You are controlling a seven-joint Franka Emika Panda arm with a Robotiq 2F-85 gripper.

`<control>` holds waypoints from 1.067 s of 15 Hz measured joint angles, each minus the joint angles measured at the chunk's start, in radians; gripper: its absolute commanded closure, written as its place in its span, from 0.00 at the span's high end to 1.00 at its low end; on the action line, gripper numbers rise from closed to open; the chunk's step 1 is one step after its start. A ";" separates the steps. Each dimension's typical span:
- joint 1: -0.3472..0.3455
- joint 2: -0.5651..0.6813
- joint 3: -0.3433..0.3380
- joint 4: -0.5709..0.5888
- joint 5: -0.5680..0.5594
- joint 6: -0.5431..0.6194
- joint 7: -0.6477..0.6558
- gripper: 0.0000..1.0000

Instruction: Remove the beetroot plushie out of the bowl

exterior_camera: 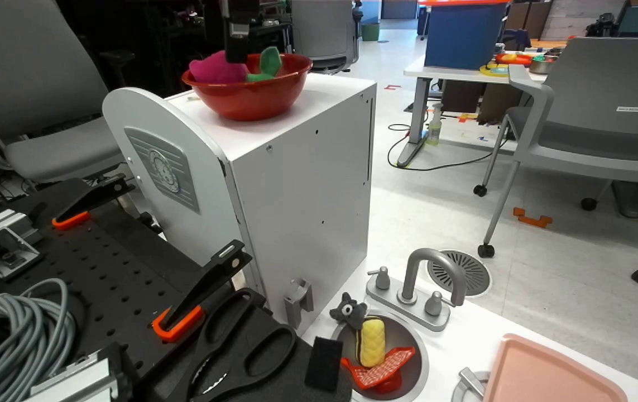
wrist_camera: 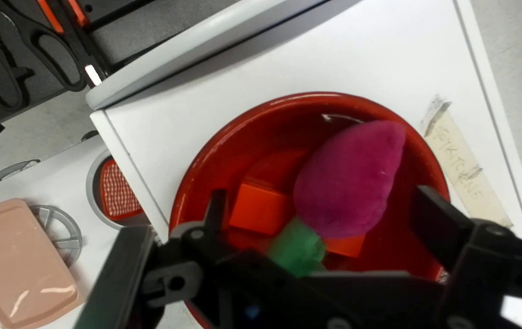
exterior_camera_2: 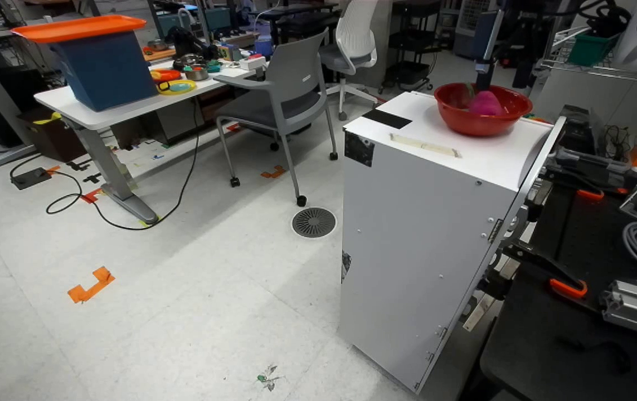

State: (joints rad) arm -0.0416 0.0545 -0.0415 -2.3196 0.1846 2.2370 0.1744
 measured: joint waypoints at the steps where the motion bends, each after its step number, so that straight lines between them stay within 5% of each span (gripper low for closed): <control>1: 0.000 0.005 0.000 0.003 0.000 0.000 -0.002 1.00; 5: 0.000 0.022 0.000 0.011 0.000 -0.002 -0.003 1.00; 7: 0.000 0.031 0.000 0.015 0.000 -0.003 -0.003 0.74; 16: 0.000 0.061 0.000 0.034 0.000 -0.007 -0.003 0.04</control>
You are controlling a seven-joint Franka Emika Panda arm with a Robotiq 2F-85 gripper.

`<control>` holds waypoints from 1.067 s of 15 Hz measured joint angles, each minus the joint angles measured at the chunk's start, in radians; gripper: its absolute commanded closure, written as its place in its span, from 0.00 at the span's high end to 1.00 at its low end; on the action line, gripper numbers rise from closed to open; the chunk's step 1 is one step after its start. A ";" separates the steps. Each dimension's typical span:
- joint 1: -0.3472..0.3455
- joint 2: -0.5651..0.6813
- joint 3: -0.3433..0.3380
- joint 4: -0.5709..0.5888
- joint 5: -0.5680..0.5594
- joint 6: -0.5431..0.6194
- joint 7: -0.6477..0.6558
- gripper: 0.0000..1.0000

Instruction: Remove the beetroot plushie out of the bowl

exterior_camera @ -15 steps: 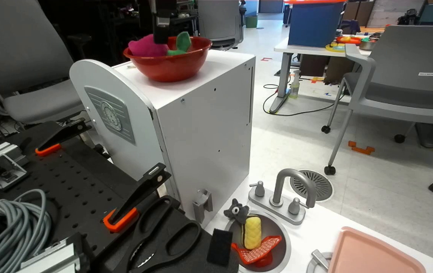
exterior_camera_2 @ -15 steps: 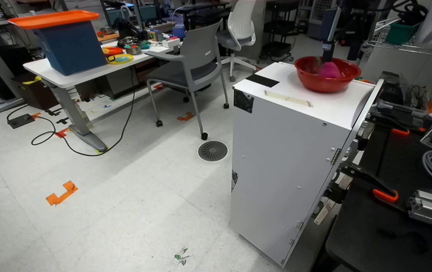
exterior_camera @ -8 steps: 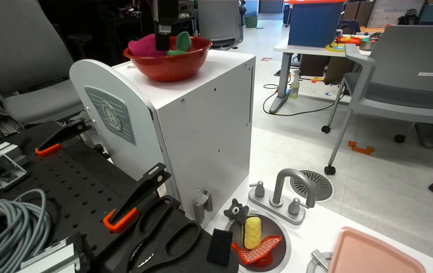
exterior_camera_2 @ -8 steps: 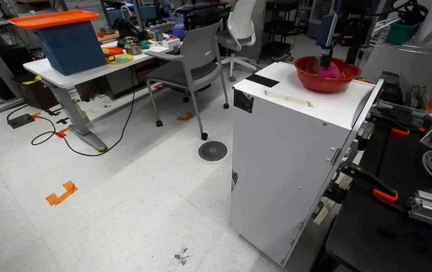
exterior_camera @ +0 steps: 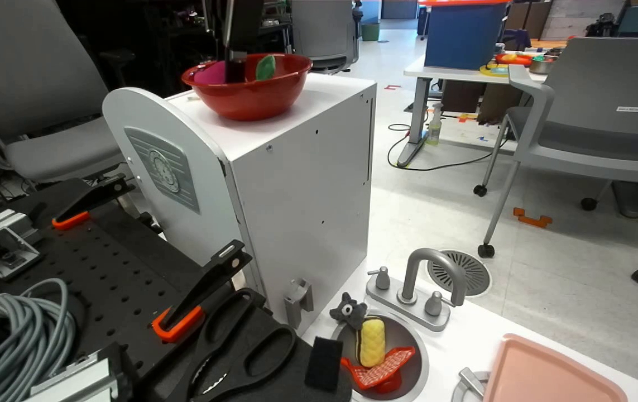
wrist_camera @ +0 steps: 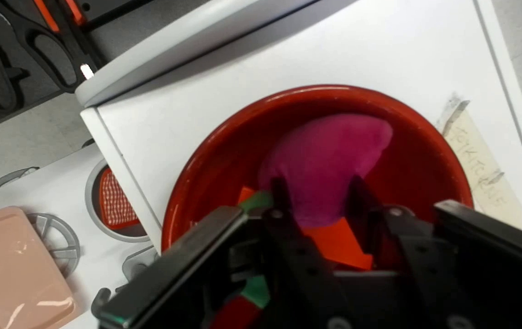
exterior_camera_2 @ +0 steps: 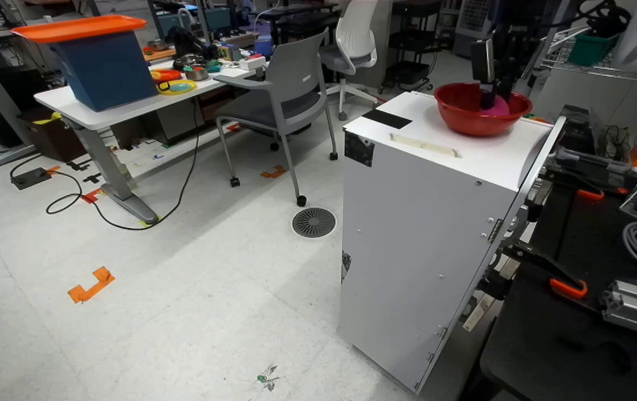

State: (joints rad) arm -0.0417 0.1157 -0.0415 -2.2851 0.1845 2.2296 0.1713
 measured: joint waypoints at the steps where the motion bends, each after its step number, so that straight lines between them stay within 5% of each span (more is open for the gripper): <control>1: 0.000 0.000 0.000 0.001 0.000 0.000 0.000 0.01; 8: 0.000 -0.008 0.000 0.004 -0.001 -0.009 0.003 0.02; 16: -0.002 -0.125 -0.004 0.010 -0.036 -0.190 0.138 0.02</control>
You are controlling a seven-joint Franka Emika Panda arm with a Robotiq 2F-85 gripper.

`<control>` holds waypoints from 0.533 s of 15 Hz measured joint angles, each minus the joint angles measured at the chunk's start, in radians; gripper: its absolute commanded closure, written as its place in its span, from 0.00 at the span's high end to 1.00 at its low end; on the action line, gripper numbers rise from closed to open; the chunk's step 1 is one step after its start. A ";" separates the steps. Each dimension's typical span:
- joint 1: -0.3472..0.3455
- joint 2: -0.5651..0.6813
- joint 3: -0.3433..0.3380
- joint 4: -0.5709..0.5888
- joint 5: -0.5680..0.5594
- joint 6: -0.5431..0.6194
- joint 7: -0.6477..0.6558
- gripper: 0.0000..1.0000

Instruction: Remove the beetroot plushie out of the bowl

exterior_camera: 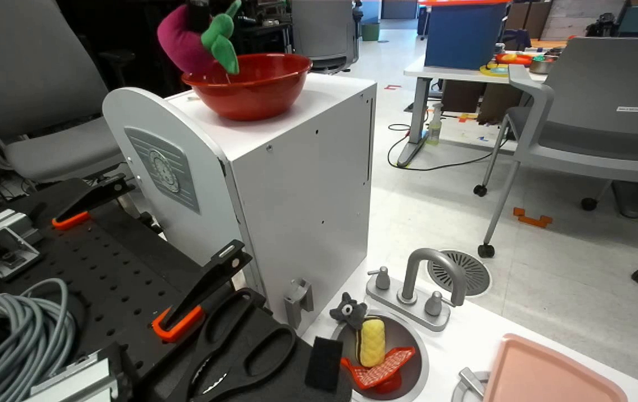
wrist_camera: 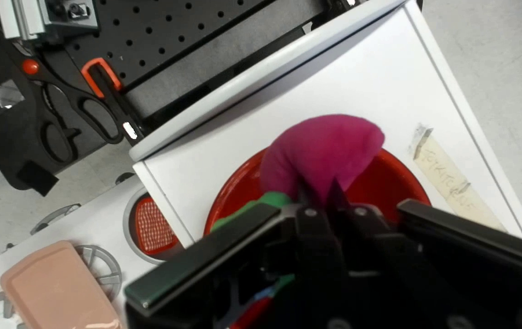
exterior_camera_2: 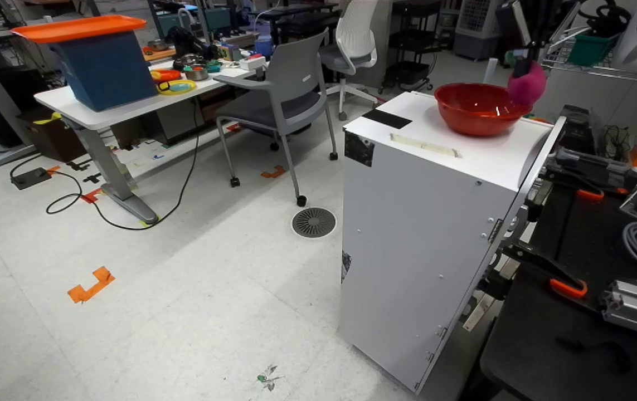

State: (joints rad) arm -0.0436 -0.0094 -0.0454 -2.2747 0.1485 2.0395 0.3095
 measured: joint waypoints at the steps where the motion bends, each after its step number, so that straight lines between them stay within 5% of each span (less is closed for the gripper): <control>1: -0.003 -0.016 -0.002 0.000 -0.007 -0.015 0.021 0.02; 8: -0.052 -0.098 -0.016 -0.012 -0.081 -0.052 0.172 0.02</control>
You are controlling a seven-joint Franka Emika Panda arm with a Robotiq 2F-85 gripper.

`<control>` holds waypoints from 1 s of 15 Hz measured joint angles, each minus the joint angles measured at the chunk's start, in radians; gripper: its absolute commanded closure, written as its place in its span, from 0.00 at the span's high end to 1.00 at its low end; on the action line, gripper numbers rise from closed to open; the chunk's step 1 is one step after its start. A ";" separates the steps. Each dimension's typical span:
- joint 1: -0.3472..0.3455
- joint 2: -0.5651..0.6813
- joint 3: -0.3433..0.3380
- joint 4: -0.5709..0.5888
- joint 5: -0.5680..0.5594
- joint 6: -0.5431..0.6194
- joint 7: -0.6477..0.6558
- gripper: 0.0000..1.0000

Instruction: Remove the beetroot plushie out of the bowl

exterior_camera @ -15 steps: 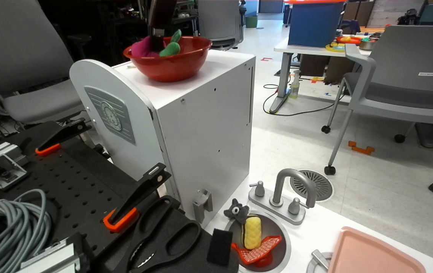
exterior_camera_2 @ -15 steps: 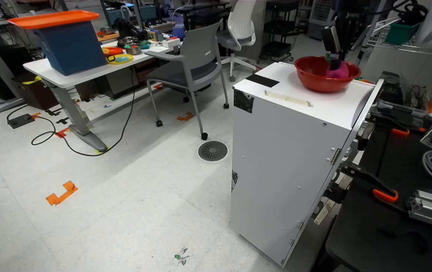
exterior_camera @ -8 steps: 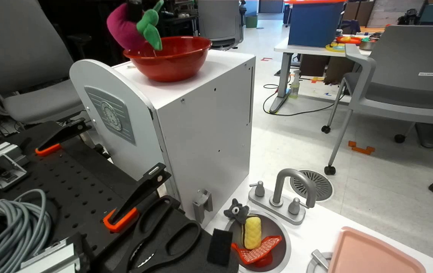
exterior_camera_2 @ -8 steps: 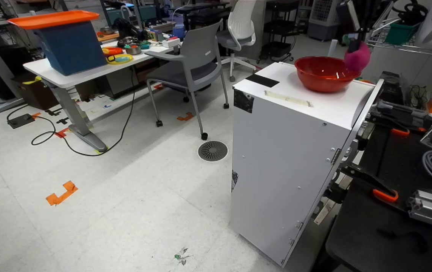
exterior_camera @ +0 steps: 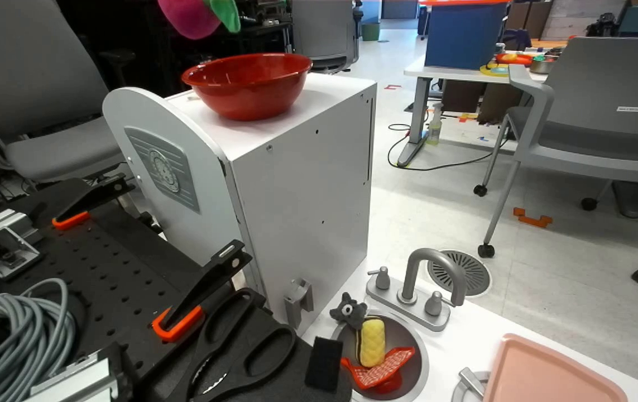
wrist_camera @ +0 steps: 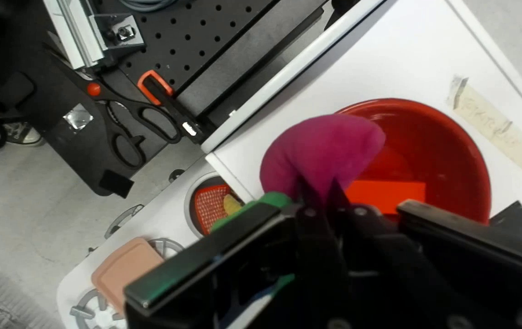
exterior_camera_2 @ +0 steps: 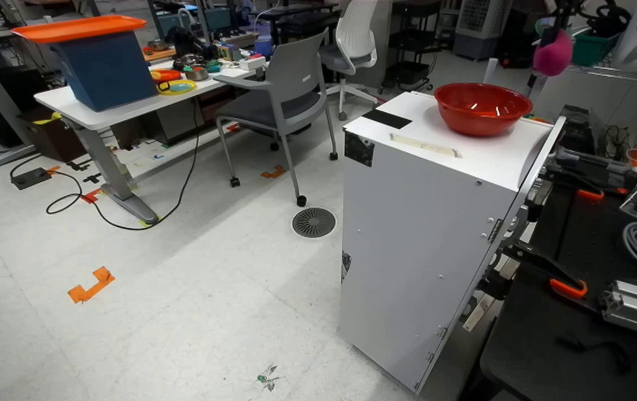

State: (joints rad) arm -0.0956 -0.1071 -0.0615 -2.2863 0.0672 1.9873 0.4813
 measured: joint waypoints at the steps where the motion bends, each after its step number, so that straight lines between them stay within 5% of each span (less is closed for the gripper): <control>1: -0.010 -0.007 -0.003 -0.002 -0.012 -0.001 0.026 0.02; 9: -0.035 -0.017 -0.008 -0.022 -0.021 -0.018 0.051 0.02; 15: -0.001 -0.015 0.025 -0.034 -0.021 -0.145 0.051 0.02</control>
State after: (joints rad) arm -0.0965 -0.1219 -0.0368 -2.3208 0.0459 1.8422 0.5328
